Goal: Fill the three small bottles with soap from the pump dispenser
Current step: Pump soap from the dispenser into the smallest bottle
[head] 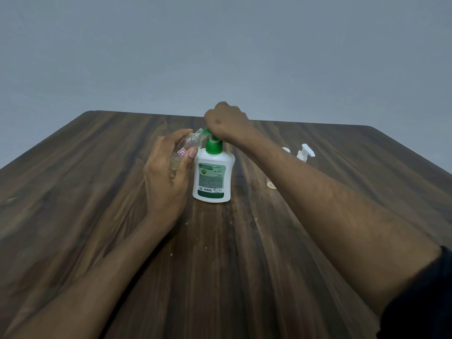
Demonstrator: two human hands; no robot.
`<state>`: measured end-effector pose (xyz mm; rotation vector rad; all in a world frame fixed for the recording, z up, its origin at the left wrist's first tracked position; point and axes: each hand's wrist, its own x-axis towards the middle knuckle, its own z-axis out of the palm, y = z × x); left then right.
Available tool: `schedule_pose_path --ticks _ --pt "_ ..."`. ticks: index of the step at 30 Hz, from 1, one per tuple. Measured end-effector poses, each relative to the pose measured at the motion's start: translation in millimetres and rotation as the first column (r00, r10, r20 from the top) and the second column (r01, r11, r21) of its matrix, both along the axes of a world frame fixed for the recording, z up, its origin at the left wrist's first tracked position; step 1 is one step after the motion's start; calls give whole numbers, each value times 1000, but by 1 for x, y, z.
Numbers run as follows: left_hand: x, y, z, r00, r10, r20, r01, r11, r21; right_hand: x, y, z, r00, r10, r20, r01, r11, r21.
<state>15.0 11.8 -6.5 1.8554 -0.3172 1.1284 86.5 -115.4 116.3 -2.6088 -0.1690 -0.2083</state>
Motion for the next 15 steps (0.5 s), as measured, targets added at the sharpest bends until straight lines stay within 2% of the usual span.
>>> schedule_pose_path --ticks 15 --pt "-2 -1 2 1000 -1 -17 1 1000 3 -5 1 1 1000 -20 -8 20 1000 5"
